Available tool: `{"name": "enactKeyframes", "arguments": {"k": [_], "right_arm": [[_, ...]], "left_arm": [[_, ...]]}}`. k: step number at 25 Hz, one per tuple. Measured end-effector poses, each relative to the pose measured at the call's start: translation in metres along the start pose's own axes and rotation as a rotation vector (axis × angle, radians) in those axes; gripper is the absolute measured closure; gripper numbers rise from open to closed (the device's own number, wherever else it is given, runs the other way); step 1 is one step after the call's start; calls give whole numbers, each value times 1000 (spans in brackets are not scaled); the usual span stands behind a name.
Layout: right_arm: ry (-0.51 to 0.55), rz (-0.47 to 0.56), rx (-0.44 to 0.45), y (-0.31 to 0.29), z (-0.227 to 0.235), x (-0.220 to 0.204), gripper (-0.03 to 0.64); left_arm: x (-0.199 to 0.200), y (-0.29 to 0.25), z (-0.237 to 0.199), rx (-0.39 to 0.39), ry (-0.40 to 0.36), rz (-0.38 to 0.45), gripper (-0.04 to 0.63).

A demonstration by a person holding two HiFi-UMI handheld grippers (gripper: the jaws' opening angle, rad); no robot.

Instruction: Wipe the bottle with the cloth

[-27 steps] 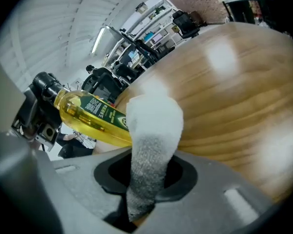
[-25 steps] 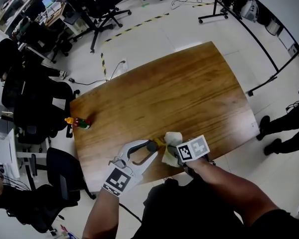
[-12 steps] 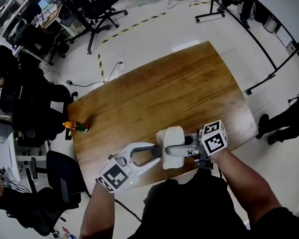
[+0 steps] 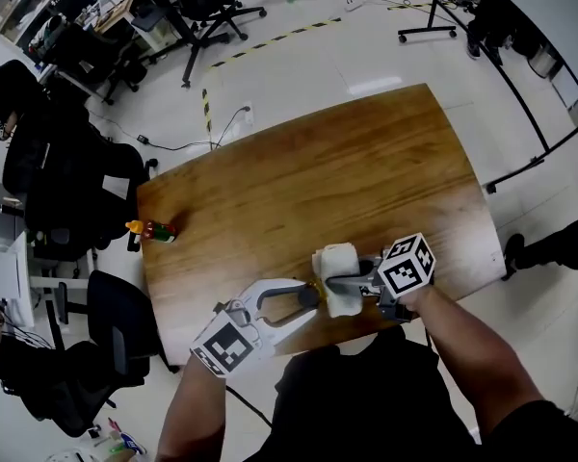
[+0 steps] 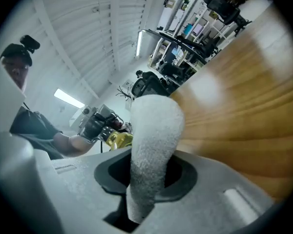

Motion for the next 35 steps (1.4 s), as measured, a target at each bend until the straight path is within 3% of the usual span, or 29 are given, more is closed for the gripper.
{"name": "enactKeyframes", "arguments": {"k": [8, 13, 17, 27, 31, 35], "right_arm": [[5, -158, -118, -15, 31, -25, 537], [99, -334, -202, -29, 36, -44, 538], [147, -385, -227, -36, 32, -47, 537], [129, -237, -265, -22, 20, -19, 537], [100, -45, -273, -5, 16, 29, 537], [35, 154, -154, -1, -3, 99, 537]], "left_arm": [[5, 0, 1, 5, 18, 19, 436], [8, -5, 5, -15, 6, 7, 437], [7, -10, 9, -20, -1, 23, 437], [-7, 14, 12, 38, 1, -2, 436], [-13, 22, 13, 54, 17, 13, 436], [-17, 17, 16, 39, 15, 33, 436]]}}
Point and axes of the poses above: the fingertips, and each gripper's own axes: y backward along the fingers, z to its right, x out of its top, the point moved 2 cm from there along y, backward along the fingers, and after that the axes turned 15 degrees about y, right-handed, at the moved point
